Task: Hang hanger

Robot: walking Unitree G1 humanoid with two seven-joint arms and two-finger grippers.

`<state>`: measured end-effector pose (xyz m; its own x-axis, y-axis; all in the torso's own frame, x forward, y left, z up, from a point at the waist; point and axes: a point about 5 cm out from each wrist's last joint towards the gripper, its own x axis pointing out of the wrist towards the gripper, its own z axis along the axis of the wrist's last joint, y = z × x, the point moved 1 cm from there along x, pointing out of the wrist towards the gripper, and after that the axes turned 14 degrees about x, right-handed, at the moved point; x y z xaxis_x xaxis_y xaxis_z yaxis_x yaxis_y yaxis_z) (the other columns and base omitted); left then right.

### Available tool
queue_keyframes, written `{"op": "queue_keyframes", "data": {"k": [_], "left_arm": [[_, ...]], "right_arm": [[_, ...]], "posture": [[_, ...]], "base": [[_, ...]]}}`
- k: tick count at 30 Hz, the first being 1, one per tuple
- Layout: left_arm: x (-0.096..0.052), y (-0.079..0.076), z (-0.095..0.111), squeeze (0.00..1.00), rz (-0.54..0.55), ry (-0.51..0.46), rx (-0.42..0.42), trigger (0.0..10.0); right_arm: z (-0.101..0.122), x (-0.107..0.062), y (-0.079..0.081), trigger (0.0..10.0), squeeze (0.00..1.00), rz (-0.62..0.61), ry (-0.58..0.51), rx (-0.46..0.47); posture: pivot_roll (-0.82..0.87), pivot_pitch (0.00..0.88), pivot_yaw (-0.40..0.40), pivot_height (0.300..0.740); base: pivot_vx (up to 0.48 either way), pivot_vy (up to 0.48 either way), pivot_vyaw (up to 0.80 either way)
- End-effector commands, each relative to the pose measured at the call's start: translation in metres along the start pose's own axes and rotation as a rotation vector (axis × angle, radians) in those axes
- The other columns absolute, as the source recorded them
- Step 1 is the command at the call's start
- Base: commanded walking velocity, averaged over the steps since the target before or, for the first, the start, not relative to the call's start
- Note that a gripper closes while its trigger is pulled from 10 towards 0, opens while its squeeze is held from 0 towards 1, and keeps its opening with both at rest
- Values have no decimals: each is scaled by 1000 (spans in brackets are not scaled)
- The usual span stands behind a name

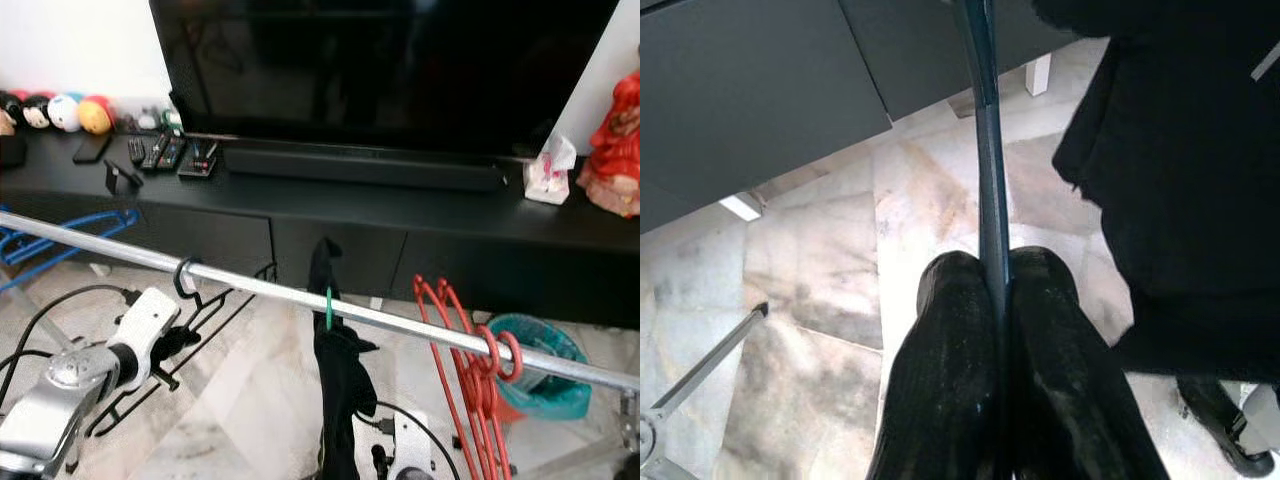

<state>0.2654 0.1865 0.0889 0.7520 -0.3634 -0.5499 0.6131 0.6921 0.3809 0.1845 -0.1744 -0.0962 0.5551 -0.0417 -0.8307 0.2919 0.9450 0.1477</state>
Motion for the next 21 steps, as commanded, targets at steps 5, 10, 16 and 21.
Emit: {"op": "queue_keyframes", "data": {"k": [5, 10, 16, 21], "left_arm": [[-3, -17, -25, 0, -50, 150, -42, 10000], [-6, -16, -20, 0, -34, 162, -56, 10000], [-14, -18, -16, 0, -43, 201, -49, 10000], [-18, -22, -17, 0, -37, 203, -54, 10000]], "right_arm": [[-1, 0, -2, 10000, 0, -8, 3, 11], [-1, 0, -2, 10000, 0, -8, 3, 9], [-2, 0, -2, 10000, 0, -8, 3, 11], [-2, 0, -1, 10000, 0, -7, 4, 13]], "posture": [[26, 0, -4, 740], [27, 0, -5, 740], [26, 0, 3, 740], [27, 0, 5, 740]], "base": [[0, 0, 0], [0, 0, 0], [0, 0, 0], [0, 0, 0]]}}
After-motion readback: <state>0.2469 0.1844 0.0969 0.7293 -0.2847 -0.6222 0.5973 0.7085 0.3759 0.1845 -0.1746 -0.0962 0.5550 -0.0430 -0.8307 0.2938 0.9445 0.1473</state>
